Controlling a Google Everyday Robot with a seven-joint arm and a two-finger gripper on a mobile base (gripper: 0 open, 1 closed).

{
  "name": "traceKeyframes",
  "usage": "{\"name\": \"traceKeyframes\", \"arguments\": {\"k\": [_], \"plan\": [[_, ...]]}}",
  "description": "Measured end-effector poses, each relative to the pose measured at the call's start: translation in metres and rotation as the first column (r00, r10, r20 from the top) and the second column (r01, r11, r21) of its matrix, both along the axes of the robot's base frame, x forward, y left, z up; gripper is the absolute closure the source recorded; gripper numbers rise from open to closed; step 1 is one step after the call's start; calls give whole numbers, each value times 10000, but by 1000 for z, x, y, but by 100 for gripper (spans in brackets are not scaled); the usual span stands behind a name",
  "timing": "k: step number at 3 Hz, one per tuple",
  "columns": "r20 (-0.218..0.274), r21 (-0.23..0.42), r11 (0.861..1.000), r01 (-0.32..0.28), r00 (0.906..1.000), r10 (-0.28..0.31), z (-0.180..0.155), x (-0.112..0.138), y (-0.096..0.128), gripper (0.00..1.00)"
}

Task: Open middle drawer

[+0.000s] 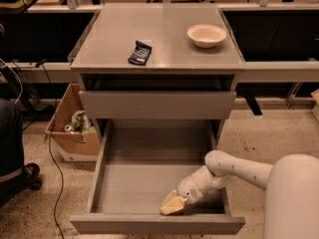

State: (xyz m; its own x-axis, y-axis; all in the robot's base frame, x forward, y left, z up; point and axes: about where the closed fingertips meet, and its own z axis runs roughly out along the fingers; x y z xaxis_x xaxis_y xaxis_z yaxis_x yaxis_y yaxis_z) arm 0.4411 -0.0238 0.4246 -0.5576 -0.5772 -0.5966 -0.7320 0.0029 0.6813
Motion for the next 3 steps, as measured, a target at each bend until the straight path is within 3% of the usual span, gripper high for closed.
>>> {"name": "traceKeyframes", "arguments": {"k": [1, 2, 3], "plan": [[-159, 24, 10000, -76, 9998, 76, 0, -7, 0, 100], [5, 36, 10000, 10, 10000, -10, 5, -3, -4, 100], [877, -247, 9984, 512, 9949, -489, 16, 22, -24, 100]]}}
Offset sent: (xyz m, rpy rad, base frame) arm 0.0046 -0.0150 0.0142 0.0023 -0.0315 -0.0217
